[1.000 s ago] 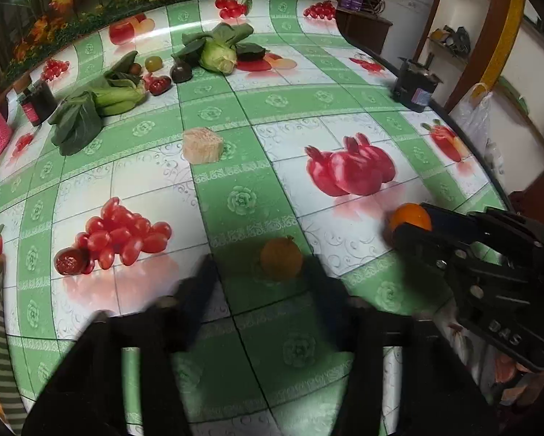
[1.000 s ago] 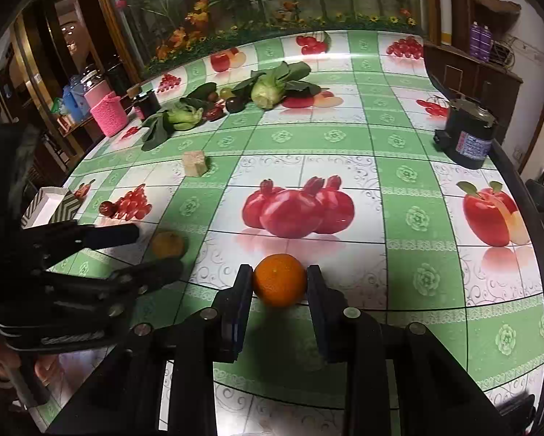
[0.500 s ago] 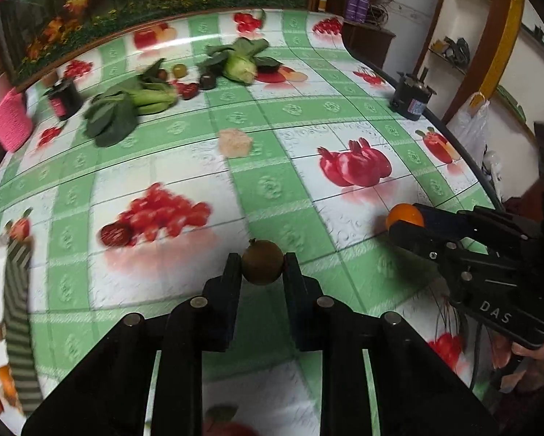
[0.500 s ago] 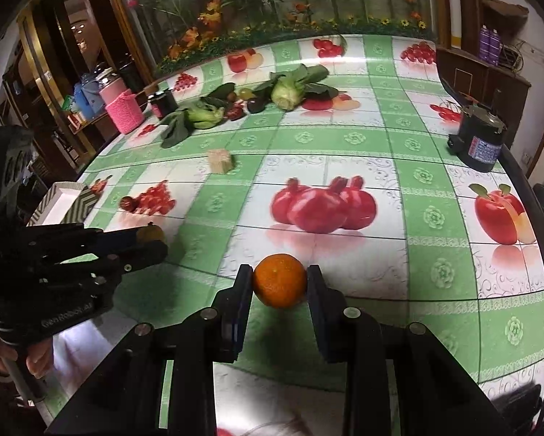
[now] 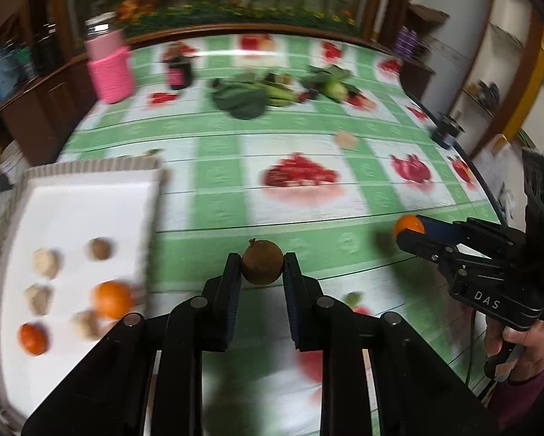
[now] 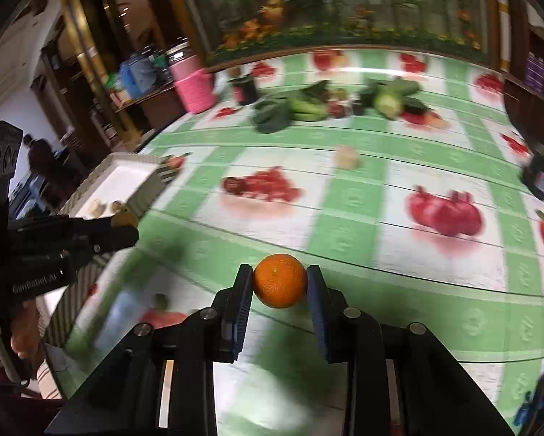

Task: Organize fruits
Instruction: 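Carry orange and kiwi into the white tray and open both tools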

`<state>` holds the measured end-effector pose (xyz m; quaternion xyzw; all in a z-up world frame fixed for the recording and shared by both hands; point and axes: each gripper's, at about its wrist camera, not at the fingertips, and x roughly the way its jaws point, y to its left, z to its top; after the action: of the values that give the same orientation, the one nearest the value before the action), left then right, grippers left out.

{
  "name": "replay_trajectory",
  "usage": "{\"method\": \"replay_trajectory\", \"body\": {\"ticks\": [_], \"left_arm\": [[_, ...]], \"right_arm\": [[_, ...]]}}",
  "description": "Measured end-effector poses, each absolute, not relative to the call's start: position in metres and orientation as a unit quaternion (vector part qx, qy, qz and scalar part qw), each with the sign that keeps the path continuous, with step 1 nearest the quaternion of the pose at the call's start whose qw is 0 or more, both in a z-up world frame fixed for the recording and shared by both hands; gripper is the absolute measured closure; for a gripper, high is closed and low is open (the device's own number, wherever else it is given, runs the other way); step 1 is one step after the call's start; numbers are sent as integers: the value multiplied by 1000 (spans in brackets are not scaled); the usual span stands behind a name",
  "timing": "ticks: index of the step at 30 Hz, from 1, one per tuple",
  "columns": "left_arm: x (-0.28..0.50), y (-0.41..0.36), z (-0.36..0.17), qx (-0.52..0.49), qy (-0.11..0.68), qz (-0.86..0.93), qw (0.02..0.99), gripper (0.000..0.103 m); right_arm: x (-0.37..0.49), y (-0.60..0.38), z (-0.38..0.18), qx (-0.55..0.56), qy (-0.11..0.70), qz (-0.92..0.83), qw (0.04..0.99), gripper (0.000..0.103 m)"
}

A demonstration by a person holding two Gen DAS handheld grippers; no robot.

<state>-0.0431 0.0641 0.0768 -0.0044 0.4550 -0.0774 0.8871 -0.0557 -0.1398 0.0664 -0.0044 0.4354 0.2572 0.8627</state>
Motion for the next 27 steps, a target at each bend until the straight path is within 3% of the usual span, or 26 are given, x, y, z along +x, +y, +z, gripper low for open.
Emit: {"method": "replay_trajectory", "body": {"ticks": [12,27], "left_arm": [[-67,183,80,-49,445,15,894,83],[-8,230,64,-70,464,30,883,83]], "right_arm": [[-61,-17,81,-51,422,341,838,72],[-22,100,67,-105,433,383,809,72]]}}
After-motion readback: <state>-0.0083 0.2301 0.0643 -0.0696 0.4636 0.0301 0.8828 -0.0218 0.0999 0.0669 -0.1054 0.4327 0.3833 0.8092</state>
